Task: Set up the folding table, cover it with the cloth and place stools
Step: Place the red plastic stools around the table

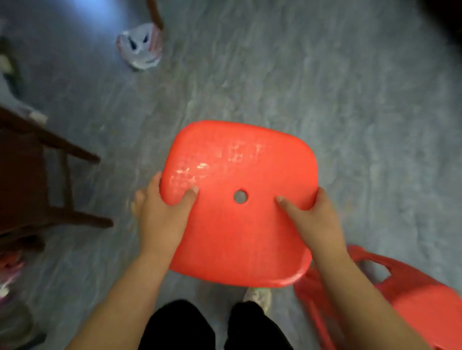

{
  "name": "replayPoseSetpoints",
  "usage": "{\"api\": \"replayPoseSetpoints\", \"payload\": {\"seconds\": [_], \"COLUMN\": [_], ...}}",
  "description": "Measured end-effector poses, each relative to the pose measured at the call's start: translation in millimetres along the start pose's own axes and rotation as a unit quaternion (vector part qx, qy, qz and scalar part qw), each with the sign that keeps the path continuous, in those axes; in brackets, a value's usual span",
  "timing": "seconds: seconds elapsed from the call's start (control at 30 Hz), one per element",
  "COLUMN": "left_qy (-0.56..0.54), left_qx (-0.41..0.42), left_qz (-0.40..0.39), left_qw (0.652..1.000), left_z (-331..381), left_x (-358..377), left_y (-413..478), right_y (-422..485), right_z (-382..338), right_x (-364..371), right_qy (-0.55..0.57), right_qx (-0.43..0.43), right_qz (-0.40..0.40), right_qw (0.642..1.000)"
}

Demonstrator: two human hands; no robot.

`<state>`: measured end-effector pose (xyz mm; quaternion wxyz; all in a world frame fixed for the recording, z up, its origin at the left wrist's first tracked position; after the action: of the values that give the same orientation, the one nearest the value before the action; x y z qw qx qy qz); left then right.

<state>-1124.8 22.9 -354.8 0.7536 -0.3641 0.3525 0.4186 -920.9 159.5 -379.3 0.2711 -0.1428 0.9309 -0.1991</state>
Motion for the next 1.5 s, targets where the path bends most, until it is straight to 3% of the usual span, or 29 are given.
{"api": "replayPoseSetpoints", "payload": {"seconds": [0.27, 0.53, 0.7, 0.93, 1.13, 1.27, 1.5], "left_qy": [-0.021, 0.0, 0.027, 0.085, 0.119, 0.127, 0.138], "left_qx": [0.247, 0.437, 0.523, 0.627, 0.633, 0.662, 0.73], "left_qz": [-0.105, -0.23, -0.271, -0.297, -0.322, -0.341, -0.367], "left_qw": [0.963, 0.87, 0.808, 0.715, 0.694, 0.655, 0.56], "left_z": [291, 506, 621, 732, 809, 854, 901], "left_x": [49, 124, 178, 250, 304, 347, 412], "left_y": [-55, -45, -58, -144, -231, -295, -441], "right_y": [38, 102, 140, 147, 158, 155, 116], "right_z": [-49, -67, -69, -29, 9, 36, 105], "right_x": [-264, -396, -464, -558, -644, -695, -772], "right_qy": [-0.011, 0.092, 0.128, 0.151, 0.166, 0.197, 0.26], "right_qx": [0.012, 0.106, 0.184, 0.262, 0.273, 0.289, 0.323], "right_qz": [0.237, 0.379, 0.404, 0.477, 0.523, 0.554, 0.613], "right_qw": [0.971, 0.915, 0.887, 0.825, 0.79, 0.756, 0.673]}}
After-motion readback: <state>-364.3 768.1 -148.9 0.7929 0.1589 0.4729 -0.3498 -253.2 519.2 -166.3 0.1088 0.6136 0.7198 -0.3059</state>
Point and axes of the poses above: each hand's wrist, its own y-axis towards the middle knuckle, its own x-axis out of the palm, z = x × y, the point moved 2 cm from there along y, towards the middle knuckle, and after that the axes turned 12 degrees about y, right-handed, at the moved point
